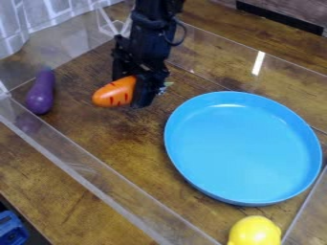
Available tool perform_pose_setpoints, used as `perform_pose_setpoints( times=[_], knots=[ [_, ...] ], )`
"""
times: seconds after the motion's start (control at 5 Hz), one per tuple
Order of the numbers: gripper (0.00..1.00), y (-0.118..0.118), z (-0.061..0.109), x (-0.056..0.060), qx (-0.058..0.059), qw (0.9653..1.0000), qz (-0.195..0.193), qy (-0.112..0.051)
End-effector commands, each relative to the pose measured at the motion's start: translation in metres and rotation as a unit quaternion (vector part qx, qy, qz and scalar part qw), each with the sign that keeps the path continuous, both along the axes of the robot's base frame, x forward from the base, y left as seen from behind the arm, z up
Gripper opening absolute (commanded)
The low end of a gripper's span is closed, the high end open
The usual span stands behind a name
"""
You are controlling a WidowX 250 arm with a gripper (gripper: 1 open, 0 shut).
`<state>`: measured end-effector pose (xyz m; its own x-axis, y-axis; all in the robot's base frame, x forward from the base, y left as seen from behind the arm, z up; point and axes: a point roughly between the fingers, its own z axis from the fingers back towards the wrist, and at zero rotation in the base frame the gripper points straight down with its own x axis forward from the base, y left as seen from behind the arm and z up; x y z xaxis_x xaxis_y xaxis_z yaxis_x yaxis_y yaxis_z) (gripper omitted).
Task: Move the carrot to the right side
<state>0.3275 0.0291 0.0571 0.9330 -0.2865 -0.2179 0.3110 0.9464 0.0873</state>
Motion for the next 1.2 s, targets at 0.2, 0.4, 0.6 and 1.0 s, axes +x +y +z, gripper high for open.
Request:
perform_pose_setpoints(
  times=[0.2,0.4,0.6,1.0],
  knots=[
    [0.00,0.025,0.013,0.020,0.014,0.9993,-0.025,-0.025],
    [0.00,0.033,0.009,0.013,0.020,0.9991,-0.030,-0.023],
    [0.00,0.041,0.004,0.005,0.025,0.9989,-0.034,-0.021],
    [0.00,0.053,0.007,-0.002,0.044,0.9986,-0.025,-0.013]
  ],
)
